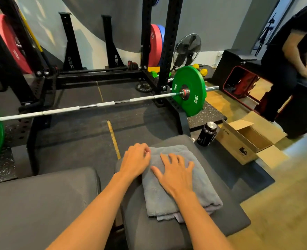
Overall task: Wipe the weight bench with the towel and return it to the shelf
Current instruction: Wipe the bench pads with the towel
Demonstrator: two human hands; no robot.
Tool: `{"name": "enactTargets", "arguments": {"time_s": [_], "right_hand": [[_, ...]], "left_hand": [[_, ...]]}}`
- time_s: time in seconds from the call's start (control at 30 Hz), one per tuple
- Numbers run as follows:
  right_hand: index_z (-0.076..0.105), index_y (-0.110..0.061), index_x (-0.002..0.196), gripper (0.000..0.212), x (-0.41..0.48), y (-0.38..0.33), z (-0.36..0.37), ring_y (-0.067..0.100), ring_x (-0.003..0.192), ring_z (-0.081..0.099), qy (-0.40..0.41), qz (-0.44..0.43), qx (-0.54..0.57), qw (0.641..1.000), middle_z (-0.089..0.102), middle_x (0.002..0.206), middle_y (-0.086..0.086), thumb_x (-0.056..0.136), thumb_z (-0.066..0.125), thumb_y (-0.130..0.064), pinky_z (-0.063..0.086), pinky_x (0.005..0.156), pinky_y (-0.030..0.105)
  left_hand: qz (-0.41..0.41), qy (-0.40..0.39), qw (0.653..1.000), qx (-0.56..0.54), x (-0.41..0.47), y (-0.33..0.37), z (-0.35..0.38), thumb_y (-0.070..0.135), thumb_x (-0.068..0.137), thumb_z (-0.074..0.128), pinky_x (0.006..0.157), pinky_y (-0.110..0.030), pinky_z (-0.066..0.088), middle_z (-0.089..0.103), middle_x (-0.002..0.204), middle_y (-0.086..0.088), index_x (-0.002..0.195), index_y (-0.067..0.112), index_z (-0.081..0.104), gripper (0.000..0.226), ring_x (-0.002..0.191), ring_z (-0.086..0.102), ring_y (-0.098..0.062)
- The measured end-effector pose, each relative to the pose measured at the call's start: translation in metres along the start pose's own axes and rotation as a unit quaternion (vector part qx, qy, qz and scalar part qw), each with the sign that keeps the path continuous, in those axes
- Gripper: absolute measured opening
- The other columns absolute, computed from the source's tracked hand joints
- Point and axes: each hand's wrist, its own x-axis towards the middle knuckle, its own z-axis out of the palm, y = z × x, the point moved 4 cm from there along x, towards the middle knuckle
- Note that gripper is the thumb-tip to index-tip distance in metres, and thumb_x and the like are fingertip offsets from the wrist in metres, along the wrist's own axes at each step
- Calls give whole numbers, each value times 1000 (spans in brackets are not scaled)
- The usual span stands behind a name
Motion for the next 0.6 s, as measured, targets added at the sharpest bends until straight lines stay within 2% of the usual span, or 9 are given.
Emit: {"name": "enactTargets", "arguments": {"time_s": [0.1,0.17,0.23,0.3,0.37,0.4,0.5,0.6], "right_hand": [[60,-28,116,46,-10,5,-1,27,102,53,81,-27,-30,996,60,113,1,93,37,-61,36,81,45],[61,-26,97,36,-23,12,2,24,85,55,110,-40,-39,992,62,93,-2,93,41,-55,36,71,41],[59,-25,86,33,-35,16,7,23,73,53,120,-36,-50,991,60,79,-2,92,40,-52,36,65,39],[57,-22,79,32,-31,14,9,26,68,54,129,-27,-46,990,59,71,0,91,42,-48,36,63,40],[58,-19,80,32,-2,4,10,30,69,56,151,-30,-40,987,61,71,4,91,43,-46,38,64,42],[60,-18,82,32,20,-2,11,31,72,57,159,-36,-36,986,63,74,6,92,43,-45,39,65,43],[60,-18,93,33,97,-21,17,32,83,59,153,-47,-22,987,67,88,7,97,40,-45,37,72,45],[59,-19,93,35,142,-36,18,31,87,59,135,-79,-30,987,67,92,7,98,37,-45,35,75,43]], "left_hand": [[-11,-7,999,40,12,-20,15,31,95,46,93,-41,34,58,121,-5,116,22,58,26,113,51,-28],[-22,-12,999,38,20,-25,24,37,98,40,96,-42,35,59,128,-6,125,22,54,34,117,52,-29],[-35,7,999,30,27,-27,28,44,99,34,93,-41,37,65,123,-4,122,25,56,37,112,57,-29],[-51,28,998,-5,29,-30,31,51,98,29,85,-40,37,69,114,-3,109,27,61,42,106,60,-30],[-77,29,995,-64,32,-37,34,60,94,21,81,-39,35,70,110,-3,100,27,63,54,105,59,-31],[-92,31,991,-87,35,-42,35,63,91,17,80,-38,35,70,112,-3,103,28,63,59,107,59,-32],[-118,39,982,-140,44,-54,41,73,82,14,81,-39,39,66,121,-6,125,30,53,72,112,57,-33],[-139,53,977,-155,41,-56,41,74,85,19,95,-43,38,55,138,-10,146,26,32,78,124,51,-32]]}}
